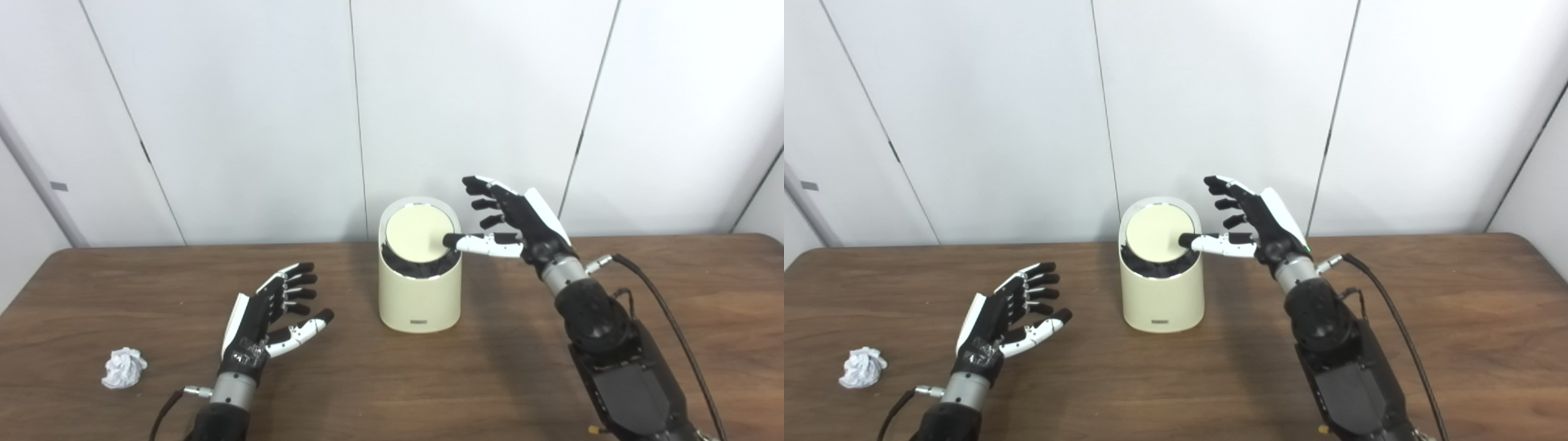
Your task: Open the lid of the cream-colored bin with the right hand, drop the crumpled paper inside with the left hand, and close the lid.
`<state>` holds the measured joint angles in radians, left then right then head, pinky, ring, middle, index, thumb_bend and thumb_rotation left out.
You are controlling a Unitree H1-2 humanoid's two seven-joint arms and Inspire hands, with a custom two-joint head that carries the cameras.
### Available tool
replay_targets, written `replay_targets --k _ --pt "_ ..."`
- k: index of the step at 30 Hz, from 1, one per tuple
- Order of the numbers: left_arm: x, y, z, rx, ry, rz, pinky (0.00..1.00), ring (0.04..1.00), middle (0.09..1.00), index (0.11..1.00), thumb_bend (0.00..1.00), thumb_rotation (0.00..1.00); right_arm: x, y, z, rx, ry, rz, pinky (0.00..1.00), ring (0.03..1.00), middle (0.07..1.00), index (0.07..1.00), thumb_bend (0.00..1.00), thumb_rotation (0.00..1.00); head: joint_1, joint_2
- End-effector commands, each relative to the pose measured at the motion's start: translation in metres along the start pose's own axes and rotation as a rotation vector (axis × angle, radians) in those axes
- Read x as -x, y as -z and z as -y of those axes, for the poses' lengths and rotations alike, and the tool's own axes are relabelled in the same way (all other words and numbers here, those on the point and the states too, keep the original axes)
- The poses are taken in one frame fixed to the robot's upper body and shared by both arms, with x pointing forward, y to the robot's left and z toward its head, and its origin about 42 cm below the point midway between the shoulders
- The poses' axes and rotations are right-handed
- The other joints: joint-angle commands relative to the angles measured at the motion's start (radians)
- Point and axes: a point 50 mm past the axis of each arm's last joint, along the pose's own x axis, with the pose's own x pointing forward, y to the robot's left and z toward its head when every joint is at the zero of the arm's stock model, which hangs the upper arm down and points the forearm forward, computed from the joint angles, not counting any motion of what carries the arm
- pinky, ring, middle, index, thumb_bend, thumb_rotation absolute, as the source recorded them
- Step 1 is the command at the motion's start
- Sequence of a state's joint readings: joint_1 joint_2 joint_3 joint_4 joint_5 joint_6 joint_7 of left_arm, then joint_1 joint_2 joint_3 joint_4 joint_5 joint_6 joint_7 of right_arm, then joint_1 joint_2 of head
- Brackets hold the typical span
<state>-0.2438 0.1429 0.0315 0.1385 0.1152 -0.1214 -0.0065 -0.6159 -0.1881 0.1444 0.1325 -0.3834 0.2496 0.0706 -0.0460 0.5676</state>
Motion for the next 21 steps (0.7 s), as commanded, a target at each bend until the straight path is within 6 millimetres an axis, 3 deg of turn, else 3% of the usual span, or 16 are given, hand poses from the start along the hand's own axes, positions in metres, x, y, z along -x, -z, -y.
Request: replay_targets --k 1,6,11,21 --pt "-0.011 -0.021 -0.005 -0.003 -0.009 0.079 0.62 0.713 0.774 0.811 0.63 0.10 -0.014 -0.026 0.012 0.022 0.050 0.069 0.67 0.806 0.838 0.851 0.74 0.42 0.000 0.001" --pt "-0.011 -0.021 -0.004 0.003 -0.008 0.079 0.63 0.718 0.776 0.811 0.63 0.10 -0.018 -0.031 0.007 0.037 0.038 0.046 0.73 0.838 0.851 0.862 0.74 0.43 0.001 0.005" --pt "-0.010 -0.021 -0.002 0.007 -0.004 0.077 0.64 0.721 0.777 0.810 0.63 0.10 -0.025 -0.036 0.001 0.071 0.029 0.051 0.62 0.788 0.850 0.861 0.76 0.44 0.000 0.007" --pt "-0.010 -0.021 0.001 0.009 -0.003 0.076 0.62 0.711 0.773 0.803 0.63 0.08 -0.031 -0.044 -0.009 0.073 0.014 0.049 0.61 0.792 0.852 0.860 0.77 0.43 0.008 0.009"
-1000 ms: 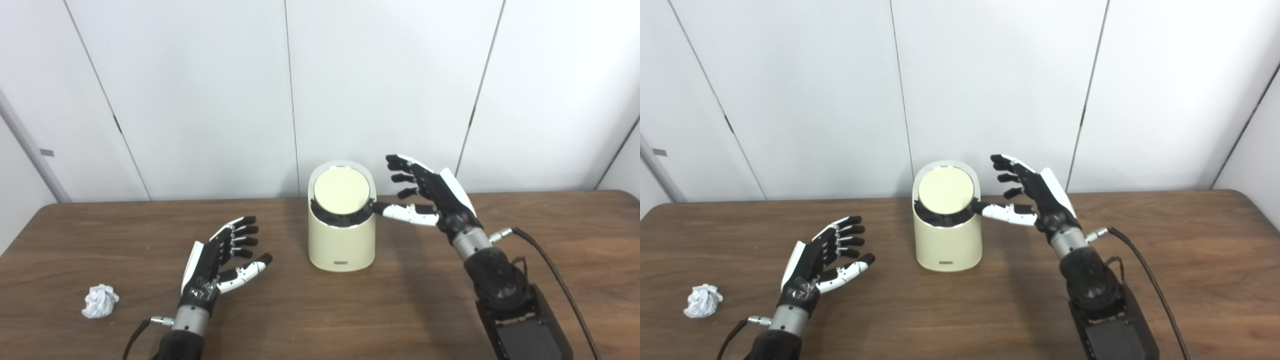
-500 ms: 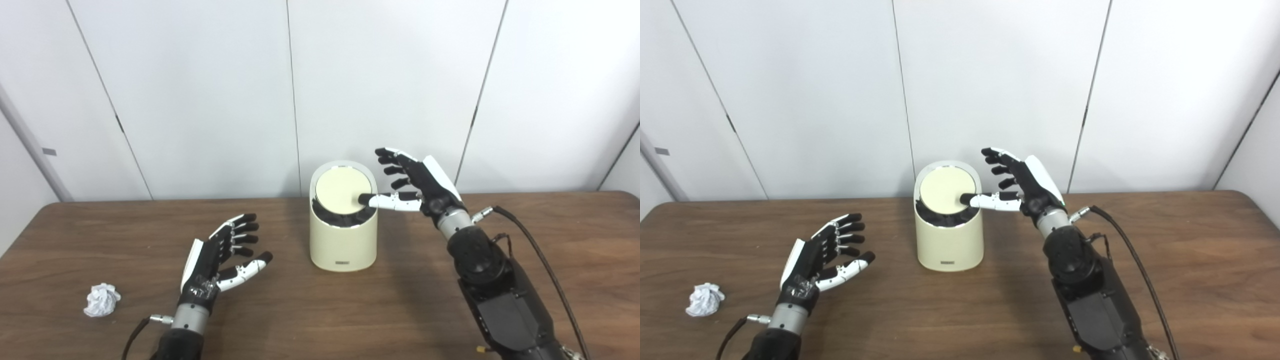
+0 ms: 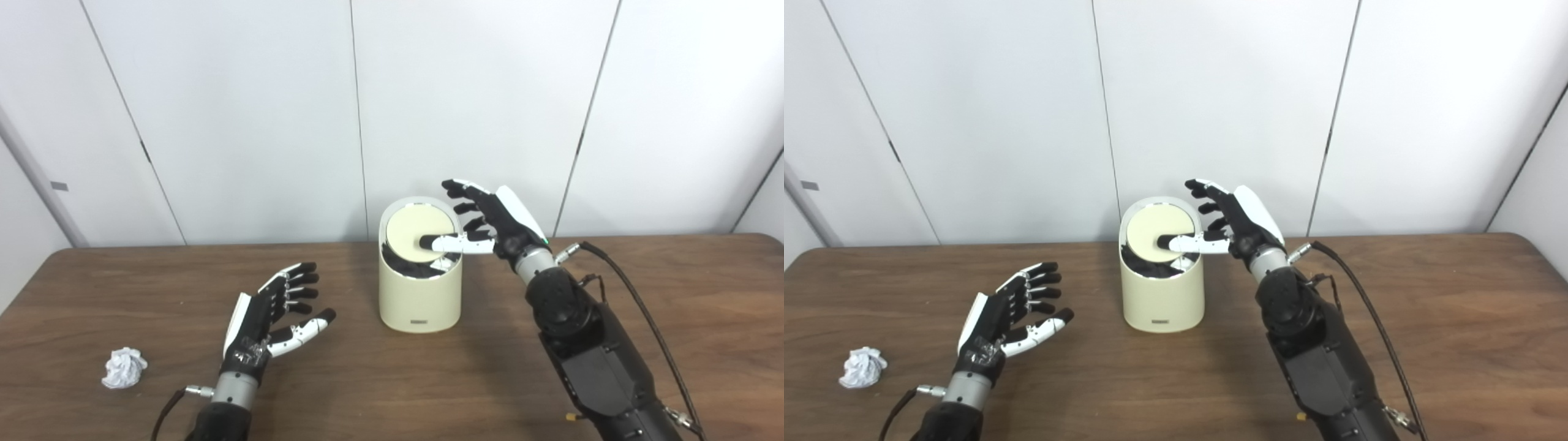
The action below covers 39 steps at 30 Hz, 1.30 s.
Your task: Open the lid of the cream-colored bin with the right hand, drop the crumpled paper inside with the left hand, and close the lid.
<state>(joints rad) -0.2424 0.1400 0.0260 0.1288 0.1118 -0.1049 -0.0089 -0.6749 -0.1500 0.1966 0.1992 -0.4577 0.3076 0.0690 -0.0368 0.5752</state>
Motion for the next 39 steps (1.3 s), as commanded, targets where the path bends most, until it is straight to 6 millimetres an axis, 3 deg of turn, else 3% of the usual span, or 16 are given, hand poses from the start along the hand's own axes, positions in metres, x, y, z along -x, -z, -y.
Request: replay_targets --k 1,11,26,29,39 --pt "-0.010 -0.020 -0.001 0.006 -0.010 0.084 0.62 0.710 0.770 0.800 0.63 0.08 -0.012 -0.031 0.014 0.003 0.053 0.088 0.61 0.795 0.852 0.859 0.77 0.42 -0.001 0.001" --pt "-0.009 -0.021 0.002 0.000 -0.009 0.081 0.61 0.701 0.770 0.797 0.63 0.06 -0.015 -0.043 0.007 0.043 0.029 0.107 0.61 0.788 0.854 0.851 0.78 0.41 0.003 0.009" --pt "-0.006 -0.022 0.003 -0.001 -0.012 0.079 0.60 0.701 0.769 0.799 0.63 0.08 -0.016 -0.036 -0.002 0.144 -0.009 0.091 0.65 0.796 0.855 0.851 0.84 0.36 0.003 0.017" --pt "-0.006 -0.022 0.003 0.003 -0.013 0.077 0.61 0.702 0.769 0.799 0.63 0.08 -0.016 -0.035 -0.002 0.145 -0.011 0.083 0.64 0.793 0.859 0.853 0.83 0.34 0.005 0.018" --pt "-0.005 -0.020 0.000 -0.002 -0.011 0.073 0.60 0.699 0.767 0.796 0.63 0.10 -0.017 -0.026 -0.001 0.126 -0.006 0.052 0.61 0.773 0.863 0.851 0.66 0.36 0.002 0.021"
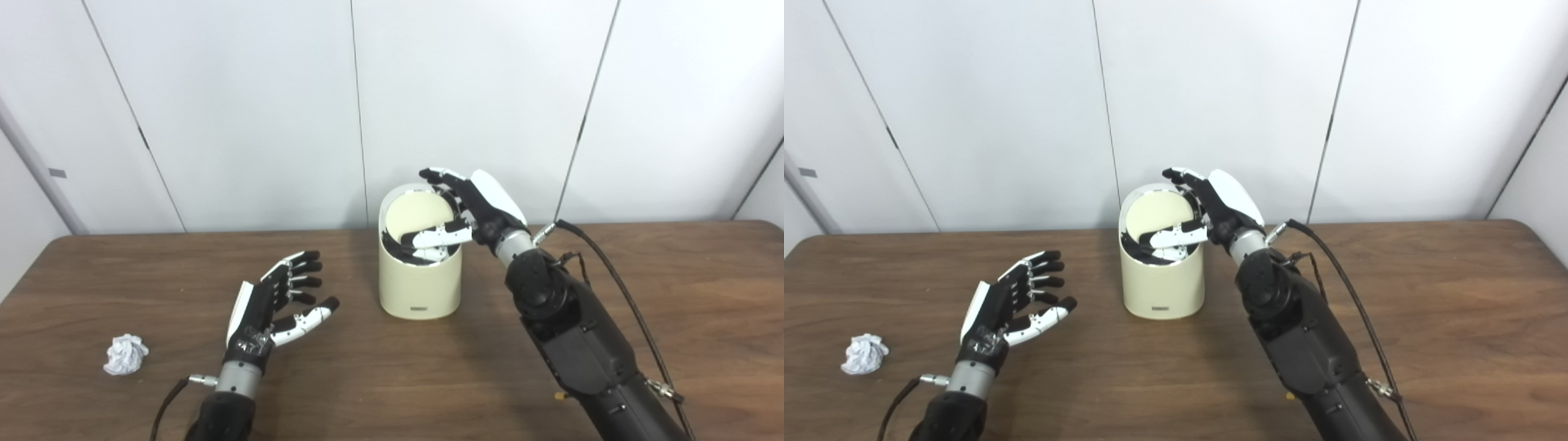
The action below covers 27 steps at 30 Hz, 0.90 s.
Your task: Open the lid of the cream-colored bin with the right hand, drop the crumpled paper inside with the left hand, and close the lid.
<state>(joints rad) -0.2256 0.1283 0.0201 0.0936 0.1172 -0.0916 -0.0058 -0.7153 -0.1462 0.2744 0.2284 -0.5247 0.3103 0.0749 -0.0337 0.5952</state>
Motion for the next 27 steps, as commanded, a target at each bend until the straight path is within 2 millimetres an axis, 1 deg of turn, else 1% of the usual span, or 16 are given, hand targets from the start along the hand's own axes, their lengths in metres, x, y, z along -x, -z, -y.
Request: replay_targets --k 1,5,10,18,23,25,27 --pt "-0.010 -0.016 -0.005 -0.006 -0.009 0.068 0.60 0.697 0.765 0.795 0.63 0.10 -0.007 -0.006 0.014 0.016 0.034 0.009 0.61 0.774 0.864 0.850 0.65 0.37 -0.001 0.002" --pt "-0.010 -0.017 -0.005 -0.004 -0.006 0.069 0.60 0.697 0.763 0.795 0.62 0.08 -0.006 -0.004 0.014 0.010 0.033 0.004 0.61 0.781 0.867 0.851 0.63 0.39 -0.002 0.003" --pt "-0.011 -0.019 -0.007 -0.007 -0.003 0.075 0.62 0.706 0.769 0.795 0.62 0.10 -0.006 -0.003 0.014 0.015 0.034 -0.002 0.60 0.767 0.859 0.848 0.62 0.40 -0.002 0.007" --pt "-0.012 -0.021 -0.008 -0.016 0.000 0.076 0.62 0.705 0.767 0.791 0.62 0.10 -0.005 0.001 0.015 0.015 0.032 -0.023 0.61 0.769 0.854 0.847 0.62 0.40 -0.005 0.008" --pt "-0.013 -0.022 -0.008 -0.017 0.002 0.076 0.62 0.702 0.763 0.786 0.63 0.10 -0.002 0.006 0.012 0.009 0.023 -0.021 0.62 0.771 0.855 0.843 0.55 0.35 -0.006 0.012" --pt "-0.013 -0.022 -0.009 -0.016 0.004 0.078 0.62 0.701 0.766 0.788 0.63 0.10 -0.002 0.008 0.011 -0.005 0.021 -0.025 0.66 0.790 0.866 0.840 0.52 0.30 -0.007 0.013" --pt "-0.013 -0.023 -0.009 -0.020 0.005 0.079 0.62 0.700 0.766 0.788 0.62 0.10 -0.002 0.009 0.010 -0.003 0.021 -0.030 0.66 0.790 0.868 0.838 0.49 0.26 -0.007 0.014"
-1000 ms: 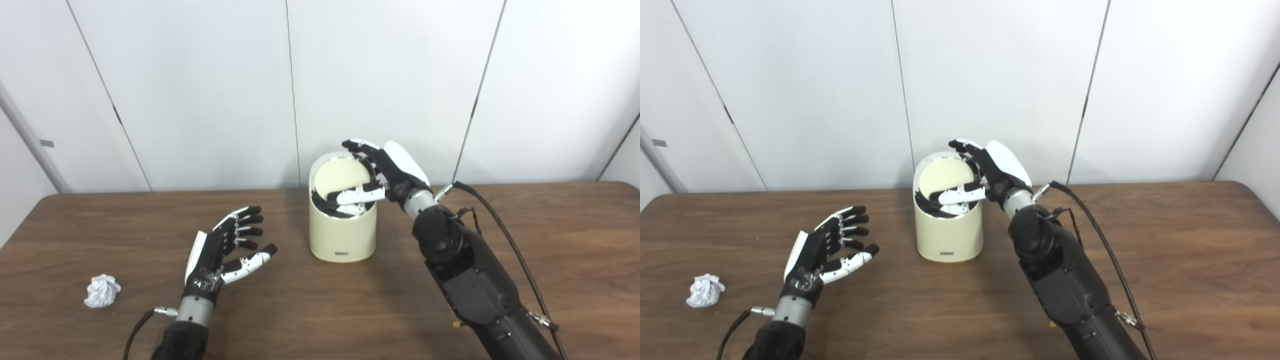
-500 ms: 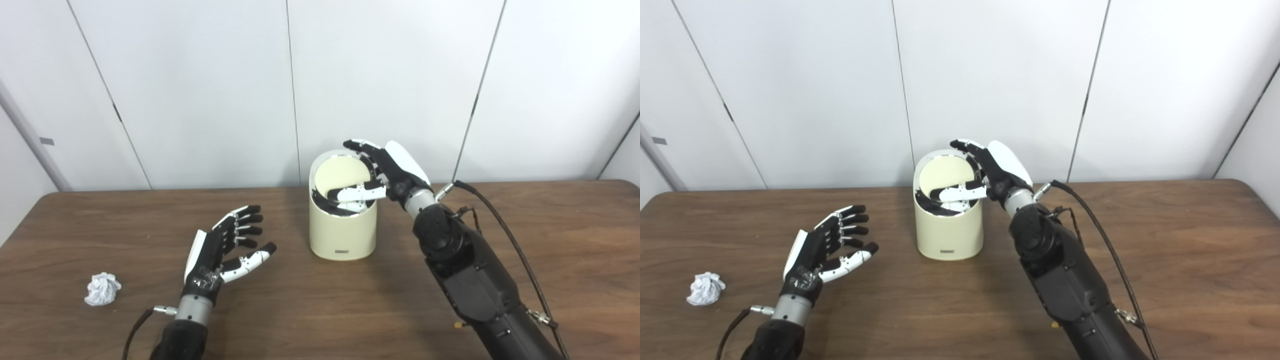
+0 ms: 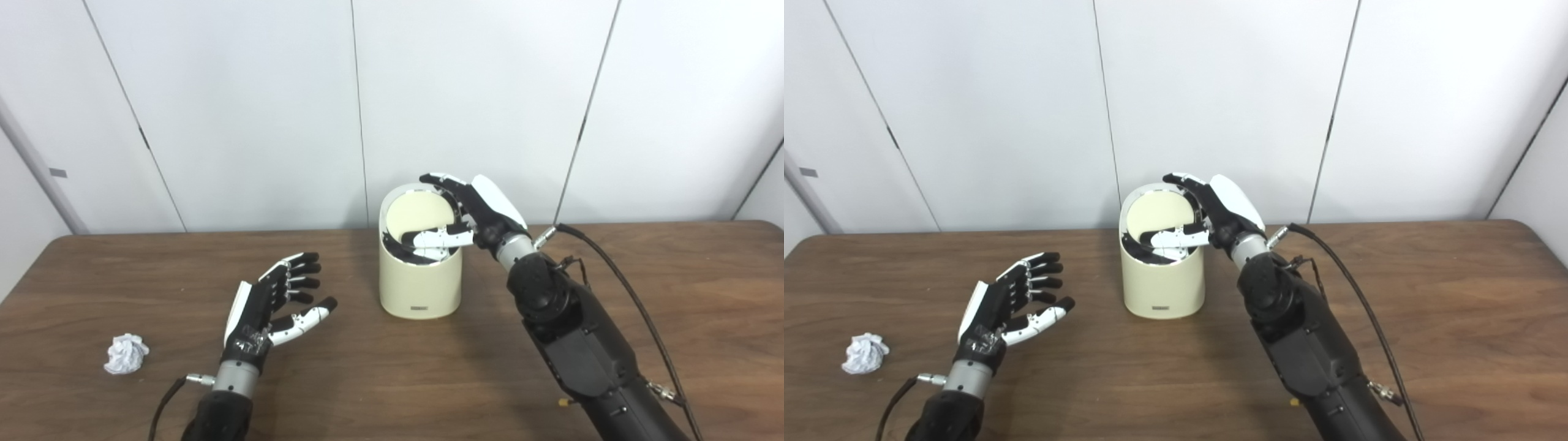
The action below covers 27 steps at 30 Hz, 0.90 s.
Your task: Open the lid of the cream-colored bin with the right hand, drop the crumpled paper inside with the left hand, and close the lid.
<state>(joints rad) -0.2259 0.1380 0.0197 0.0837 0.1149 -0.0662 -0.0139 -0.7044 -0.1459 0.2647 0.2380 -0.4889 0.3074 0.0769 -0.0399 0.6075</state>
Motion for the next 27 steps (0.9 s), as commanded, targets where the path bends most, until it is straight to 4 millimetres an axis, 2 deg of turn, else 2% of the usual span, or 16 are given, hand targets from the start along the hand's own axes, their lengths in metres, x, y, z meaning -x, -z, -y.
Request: replay_targets --k 1,5,10,13,15,17,19,23,27 --pt "-0.012 -0.022 -0.006 -0.016 -0.003 0.094 0.62 0.698 0.764 0.787 0.62 0.10 -0.004 0.003 0.013 0.038 0.036 -0.014 0.66 0.786 0.867 0.836 0.49 0.23 -0.001 0.001" --pt "-0.012 -0.022 -0.005 -0.015 -0.004 0.092 0.63 0.700 0.763 0.785 0.63 0.10 -0.003 0.005 0.013 0.045 0.035 -0.019 0.64 0.783 0.862 0.833 0.50 0.15 0.000 0.006" --pt "-0.012 -0.022 -0.005 -0.021 -0.002 0.093 0.64 0.700 0.764 0.786 0.64 0.13 -0.002 0.006 0.014 0.058 0.040 -0.018 0.59 0.751 0.845 0.827 0.58 0.10 0.001 0.006" --pt "-0.012 -0.022 -0.004 -0.020 -0.004 0.091 0.62 0.697 0.763 0.785 0.63 0.12 -0.001 0.001 0.021 0.021 0.049 -0.010 0.59 0.756 0.850 0.844 0.64 0.22 0.001 0.004" --pt "-0.012 -0.021 -0.003 -0.017 -0.005 0.091 0.61 0.696 0.761 0.783 0.63 0.11 0.000 -0.004 0.028 0.003 0.060 0.010 0.60 0.768 0.858 0.856 0.67 0.35 0.000 0.001" --pt "-0.011 -0.021 -0.002 -0.015 -0.002 0.090 0.61 0.697 0.764 0.784 0.63 0.11 0.002 -0.009 0.036 -0.026 0.068 0.039 0.62 0.784 0.871 0.872 0.66 0.48 0.001 0.000" --pt "-0.011 -0.021 -0.002 -0.010 0.000 0.089 0.61 0.701 0.768 0.785 0.63 0.11 0.006 -0.014 0.044 -0.063 0.084 0.077 0.63 0.785 0.870 0.874 0.64 0.54 0.001 0.000" --pt "-0.011 -0.021 -0.001 -0.014 -0.002 0.086 0.61 0.692 0.761 0.780 0.64 0.10 0.012 -0.015 0.057 -0.101 0.107 0.110 0.69 0.808 0.866 0.881 0.60 0.59 -0.002 -0.002" --pt "-0.011 -0.020 -0.001 -0.013 -0.002 0.086 0.59 0.686 0.760 0.779 0.64 0.09 0.018 -0.013 0.069 -0.110 0.139 0.121 0.70 0.809 0.872 0.883 0.56 0.61 -0.003 -0.001"
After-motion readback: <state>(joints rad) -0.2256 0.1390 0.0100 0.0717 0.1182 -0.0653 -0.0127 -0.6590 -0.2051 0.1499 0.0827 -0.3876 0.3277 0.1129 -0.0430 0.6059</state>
